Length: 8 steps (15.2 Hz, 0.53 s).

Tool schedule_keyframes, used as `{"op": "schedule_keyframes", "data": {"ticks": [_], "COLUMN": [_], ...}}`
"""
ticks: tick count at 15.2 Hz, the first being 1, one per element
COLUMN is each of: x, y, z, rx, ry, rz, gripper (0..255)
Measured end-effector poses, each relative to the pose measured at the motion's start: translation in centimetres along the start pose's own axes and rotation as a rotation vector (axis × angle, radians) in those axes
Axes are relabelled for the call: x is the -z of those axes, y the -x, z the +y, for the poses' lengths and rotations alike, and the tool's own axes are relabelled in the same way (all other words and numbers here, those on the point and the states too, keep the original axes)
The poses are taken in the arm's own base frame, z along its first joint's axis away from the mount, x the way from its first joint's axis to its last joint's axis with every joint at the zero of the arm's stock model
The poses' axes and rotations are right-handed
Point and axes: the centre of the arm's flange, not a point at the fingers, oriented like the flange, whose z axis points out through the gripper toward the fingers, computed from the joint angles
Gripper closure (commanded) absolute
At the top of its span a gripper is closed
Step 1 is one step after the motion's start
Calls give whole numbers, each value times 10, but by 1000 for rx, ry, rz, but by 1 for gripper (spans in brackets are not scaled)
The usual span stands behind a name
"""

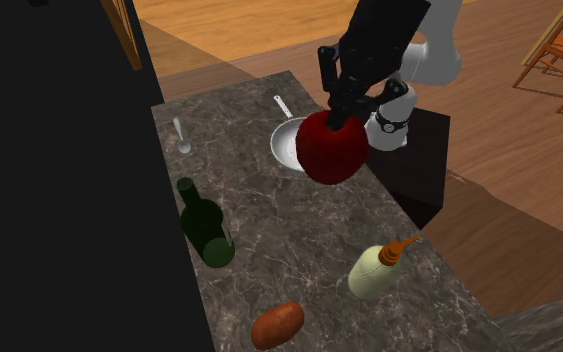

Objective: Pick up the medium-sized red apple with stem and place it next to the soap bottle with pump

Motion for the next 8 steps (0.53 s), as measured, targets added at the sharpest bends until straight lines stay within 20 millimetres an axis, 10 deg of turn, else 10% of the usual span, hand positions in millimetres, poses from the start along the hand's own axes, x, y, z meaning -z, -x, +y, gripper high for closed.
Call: {"op": "schedule_keyframes", "data": {"ticks": [8], "x": [7], "y": [2], "z": [-108], "rx": [0], "ry": [0], "rz": [0], "gripper": [255]}}
